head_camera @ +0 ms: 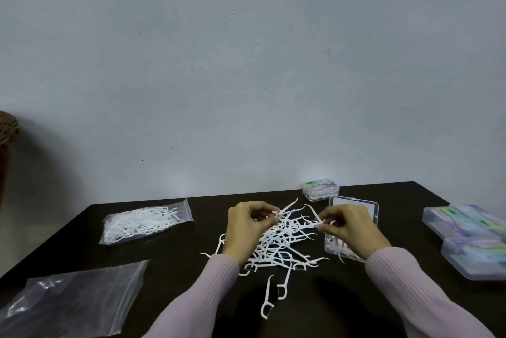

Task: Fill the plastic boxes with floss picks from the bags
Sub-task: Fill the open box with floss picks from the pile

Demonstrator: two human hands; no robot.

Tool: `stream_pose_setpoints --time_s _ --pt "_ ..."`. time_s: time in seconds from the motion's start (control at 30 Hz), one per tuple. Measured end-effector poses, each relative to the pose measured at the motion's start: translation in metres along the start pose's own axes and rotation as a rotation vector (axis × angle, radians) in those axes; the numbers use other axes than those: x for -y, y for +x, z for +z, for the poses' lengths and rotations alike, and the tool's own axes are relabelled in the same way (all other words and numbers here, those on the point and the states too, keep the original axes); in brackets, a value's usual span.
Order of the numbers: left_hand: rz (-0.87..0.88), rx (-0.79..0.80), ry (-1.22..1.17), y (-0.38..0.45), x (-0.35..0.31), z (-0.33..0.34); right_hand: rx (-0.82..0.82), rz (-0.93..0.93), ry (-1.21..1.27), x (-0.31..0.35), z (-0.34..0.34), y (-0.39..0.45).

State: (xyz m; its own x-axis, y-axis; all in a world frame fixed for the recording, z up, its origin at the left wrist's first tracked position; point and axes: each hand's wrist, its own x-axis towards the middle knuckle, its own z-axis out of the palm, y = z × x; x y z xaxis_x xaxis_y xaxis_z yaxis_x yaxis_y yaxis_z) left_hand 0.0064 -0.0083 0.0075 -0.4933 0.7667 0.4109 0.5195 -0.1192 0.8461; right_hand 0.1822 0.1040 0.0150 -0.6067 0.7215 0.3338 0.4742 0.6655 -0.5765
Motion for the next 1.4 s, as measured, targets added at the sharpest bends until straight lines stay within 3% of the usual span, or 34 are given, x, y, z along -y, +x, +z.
stream_pose_setpoints --time_s 0.23,0.4,0.6,0.8,1.1,1.17,1.33,1.4 --pt "-0.016 0.074 -0.131 0.013 -0.014 0.059 -0.071 0.122 -0.011 -0.028 -0.031 -0.004" --pt "-0.001 0.126 -0.147 0.023 -0.018 0.095 0.043 0.168 -0.179 -0.05 -0.036 -0.001" --pt "0.005 0.174 -0.133 0.023 -0.01 0.118 0.127 0.19 -0.152 -0.058 -0.023 0.002" --pt "0.031 0.191 -0.086 0.021 0.005 0.128 0.071 0.136 -0.036 -0.073 -0.025 -0.006" --pt "0.059 0.28 0.078 0.019 0.01 0.131 -0.147 0.226 0.072 -0.091 -0.036 -0.026" --pt "0.059 0.278 0.059 0.019 0.011 0.133 -0.102 0.274 0.053 -0.093 -0.04 -0.027" --pt "0.009 0.274 -0.053 0.021 0.013 0.131 0.223 0.392 -0.253 -0.091 -0.041 -0.033" --pt "0.0 0.274 -0.069 0.021 0.012 0.13 0.248 0.417 -0.355 -0.089 -0.042 -0.035"
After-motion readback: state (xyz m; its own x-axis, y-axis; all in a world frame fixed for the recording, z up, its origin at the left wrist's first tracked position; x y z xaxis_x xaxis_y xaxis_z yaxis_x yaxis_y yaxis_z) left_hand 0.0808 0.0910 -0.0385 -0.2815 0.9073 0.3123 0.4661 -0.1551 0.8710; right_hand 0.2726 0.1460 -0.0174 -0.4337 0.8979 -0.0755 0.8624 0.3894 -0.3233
